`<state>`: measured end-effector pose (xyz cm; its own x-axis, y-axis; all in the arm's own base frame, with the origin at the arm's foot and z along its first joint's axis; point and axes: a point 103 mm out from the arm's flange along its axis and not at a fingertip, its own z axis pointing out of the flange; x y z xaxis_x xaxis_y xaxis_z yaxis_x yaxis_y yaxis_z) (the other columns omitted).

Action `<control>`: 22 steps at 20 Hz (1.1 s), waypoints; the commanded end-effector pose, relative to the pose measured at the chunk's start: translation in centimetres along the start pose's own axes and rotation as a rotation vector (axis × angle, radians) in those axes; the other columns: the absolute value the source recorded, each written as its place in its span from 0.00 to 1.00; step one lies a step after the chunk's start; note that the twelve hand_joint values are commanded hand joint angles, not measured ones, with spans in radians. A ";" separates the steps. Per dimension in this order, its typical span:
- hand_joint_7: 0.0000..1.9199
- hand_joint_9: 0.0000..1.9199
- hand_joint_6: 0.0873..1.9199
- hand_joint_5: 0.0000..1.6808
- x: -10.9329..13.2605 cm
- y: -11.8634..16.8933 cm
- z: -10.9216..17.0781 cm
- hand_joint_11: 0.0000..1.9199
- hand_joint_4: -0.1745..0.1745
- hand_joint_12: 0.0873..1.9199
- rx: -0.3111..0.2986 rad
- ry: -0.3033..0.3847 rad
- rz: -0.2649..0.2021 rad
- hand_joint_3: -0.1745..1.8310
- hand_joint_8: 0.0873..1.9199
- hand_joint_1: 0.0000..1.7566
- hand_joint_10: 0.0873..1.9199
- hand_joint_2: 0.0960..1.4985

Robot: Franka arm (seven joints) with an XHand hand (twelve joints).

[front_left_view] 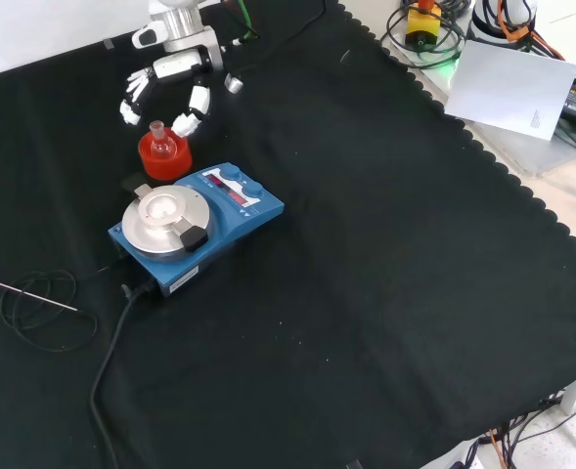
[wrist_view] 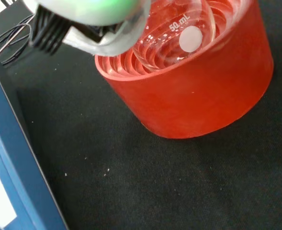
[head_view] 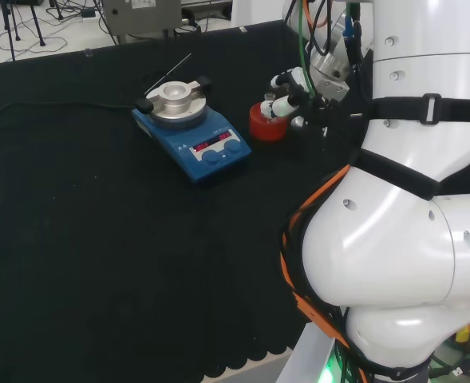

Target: Pick up the round-bottom flask.

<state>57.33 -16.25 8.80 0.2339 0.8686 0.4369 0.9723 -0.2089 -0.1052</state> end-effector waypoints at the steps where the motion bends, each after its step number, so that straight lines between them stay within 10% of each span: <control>1: 0.15 0.24 0.02 0.43 0.2 0.5 0.5 0.06 0.35 0.69 -0.009 -0.010 -0.004 0.42 0.31 0.55 0.34 0.33; 8: 0.17 0.26 0.27 0.42 0.2 1.0 1.0 0.08 0.33 0.69 -0.045 -0.007 -0.010 0.43 0.30 0.57 0.32 0.33; 22: 0.20 0.28 0.33 0.46 0.0 1.5 0.7 0.10 0.28 0.68 -0.083 -0.006 -0.010 0.43 0.31 0.58 0.33 0.34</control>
<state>58.71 -16.17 7.92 0.2232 0.8731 0.4334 0.9719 -0.2336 -0.0300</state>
